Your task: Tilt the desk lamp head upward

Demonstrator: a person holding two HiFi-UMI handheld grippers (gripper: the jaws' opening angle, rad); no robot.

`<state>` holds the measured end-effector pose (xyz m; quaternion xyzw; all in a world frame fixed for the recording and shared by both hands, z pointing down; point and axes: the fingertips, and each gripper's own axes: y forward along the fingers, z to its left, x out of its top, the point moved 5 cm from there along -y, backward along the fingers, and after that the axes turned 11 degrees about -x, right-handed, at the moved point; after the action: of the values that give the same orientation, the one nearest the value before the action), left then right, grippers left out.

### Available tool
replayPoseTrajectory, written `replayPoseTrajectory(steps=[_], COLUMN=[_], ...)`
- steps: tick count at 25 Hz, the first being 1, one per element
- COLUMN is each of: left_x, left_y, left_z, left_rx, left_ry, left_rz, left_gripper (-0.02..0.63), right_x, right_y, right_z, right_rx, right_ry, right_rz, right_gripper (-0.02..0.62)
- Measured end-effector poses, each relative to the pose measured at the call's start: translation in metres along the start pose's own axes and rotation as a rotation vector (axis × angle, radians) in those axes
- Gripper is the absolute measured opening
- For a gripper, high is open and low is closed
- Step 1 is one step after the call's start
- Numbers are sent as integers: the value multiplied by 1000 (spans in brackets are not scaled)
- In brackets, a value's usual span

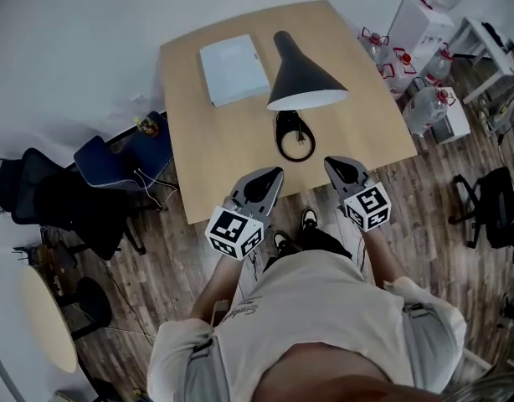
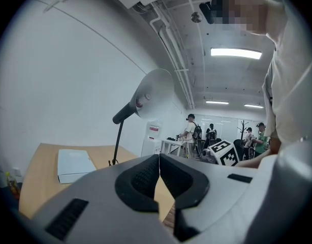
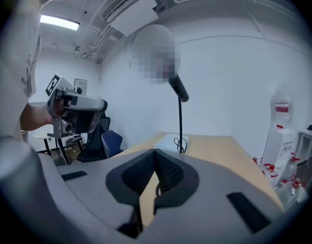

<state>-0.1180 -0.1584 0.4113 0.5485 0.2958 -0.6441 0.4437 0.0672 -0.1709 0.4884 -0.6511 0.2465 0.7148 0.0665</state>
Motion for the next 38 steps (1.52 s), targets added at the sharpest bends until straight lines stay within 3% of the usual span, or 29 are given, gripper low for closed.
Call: replayPoseTrajectory(steps=[9,20,38], left_x=[3,32,39], left_y=[2,9,4], left_z=[-15,-32,-34], left_rx=[-17,43,171], left_ry=[15,73,95], left_rz=[-4,-26,-57], left_gripper=[16,15,16], right_x=[61,134,136], right_y=[-27,-65,-58], right_z=[6,0,-13], right_rx=[4,83,146], right_ry=[12,-48,-75], right_rz=[-174,-340,-347], right_gripper=[-5,-5,-5])
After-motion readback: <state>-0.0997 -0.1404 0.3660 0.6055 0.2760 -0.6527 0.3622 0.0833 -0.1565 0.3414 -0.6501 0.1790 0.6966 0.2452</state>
